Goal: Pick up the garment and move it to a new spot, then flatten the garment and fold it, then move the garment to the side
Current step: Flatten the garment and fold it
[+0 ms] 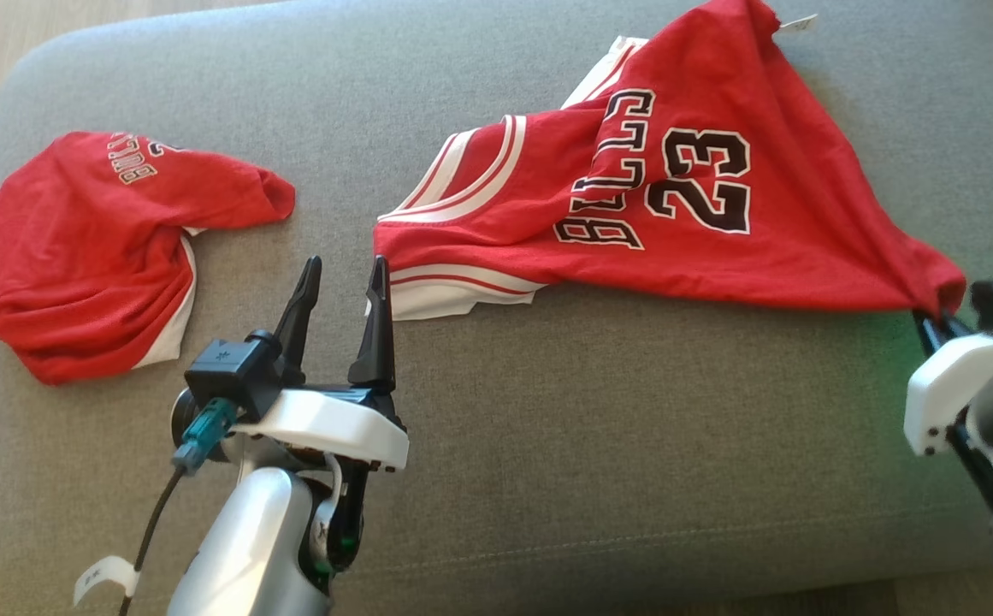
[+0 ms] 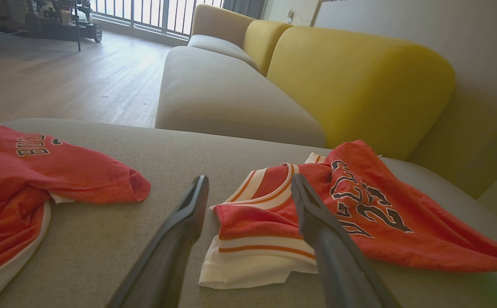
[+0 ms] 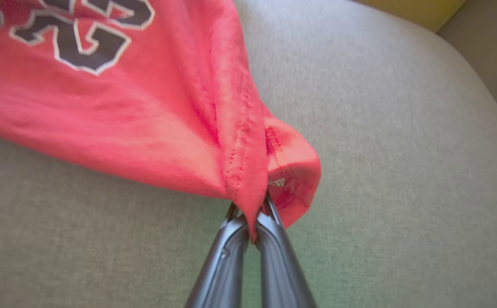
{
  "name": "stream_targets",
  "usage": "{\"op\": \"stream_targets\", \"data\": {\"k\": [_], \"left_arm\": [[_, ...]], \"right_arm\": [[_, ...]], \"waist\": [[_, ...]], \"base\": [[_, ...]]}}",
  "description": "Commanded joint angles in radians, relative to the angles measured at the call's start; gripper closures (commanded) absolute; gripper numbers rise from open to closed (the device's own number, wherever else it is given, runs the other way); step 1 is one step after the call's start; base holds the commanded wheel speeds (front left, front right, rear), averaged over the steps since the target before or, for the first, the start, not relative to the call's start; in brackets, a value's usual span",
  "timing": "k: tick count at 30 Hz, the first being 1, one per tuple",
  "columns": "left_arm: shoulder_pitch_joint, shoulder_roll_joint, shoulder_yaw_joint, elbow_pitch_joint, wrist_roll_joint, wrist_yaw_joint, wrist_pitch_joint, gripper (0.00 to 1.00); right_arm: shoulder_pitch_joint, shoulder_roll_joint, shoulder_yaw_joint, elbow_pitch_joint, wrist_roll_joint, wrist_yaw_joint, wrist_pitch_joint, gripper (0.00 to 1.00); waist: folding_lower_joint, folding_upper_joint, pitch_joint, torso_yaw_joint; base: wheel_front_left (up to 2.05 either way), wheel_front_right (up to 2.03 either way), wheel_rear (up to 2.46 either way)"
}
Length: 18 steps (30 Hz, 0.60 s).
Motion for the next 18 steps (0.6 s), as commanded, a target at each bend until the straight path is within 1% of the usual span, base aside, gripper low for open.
{"op": "stream_targets", "data": {"k": [1, 3, 4, 7, 11, 14, 18], "left_arm": [[-0.015, 0.009, 0.033, -0.026, -0.003, 0.007, -0.005, 0.0], [-0.01, 0.009, 0.027, -0.025, -0.001, 0.003, -0.005, 0.0], [-0.003, 0.009, 0.018, -0.016, 0.0, -0.001, -0.005, 0.0], [0.001, 0.009, 0.004, 0.007, 0.004, -0.007, -0.005, 0.0], [-0.001, 0.009, -0.022, 0.055, 0.018, -0.017, -0.005, 0.0], [-0.006, 0.009, -0.032, 0.075, 0.019, -0.022, -0.005, 0.0], [-0.007, 0.009, -0.036, 0.085, 0.019, -0.023, -0.005, 0.0]], "right_arm": [[0.001, -0.028, 0.006, -0.059, 0.028, 0.0, 0.004, 1.0], [0.009, -0.032, 0.004, -0.11, 0.074, 0.0, 0.021, 1.0], [0.021, -0.037, 0.007, -0.159, 0.116, 0.0, 0.044, 1.0], [0.04, -0.048, 0.009, -0.221, 0.153, 0.0, 0.075, 1.0], [0.058, -0.036, -0.013, -0.283, 0.193, 0.0, 0.099, 1.0], [0.07, -0.016, -0.035, -0.308, 0.221, 0.0, 0.12, 1.0], [0.079, 0.045, -0.049, -0.355, 0.357, 0.0, 0.18, 1.0]], "waist": [[0.0, 0.0, -0.007, -0.003], [0.0, 0.0, -0.011, -0.004], [0.0, 0.0, -0.013, -0.004], [0.0, 0.0, -0.011, -0.002], [0.0, 0.0, -0.009, 0.001], [0.0, 0.0, -0.01, 0.004], [0.0, 0.0, -0.015, 0.003]], "base": [[0.0, 0.0, 0.0], [0.0, 0.0, 0.0], [0.0, 0.0, 0.0], [0.0, 0.0, 0.0], [0.0, 0.0, 0.0], [0.0, 0.0, 0.0], [0.0, 0.0, 0.0]]}}
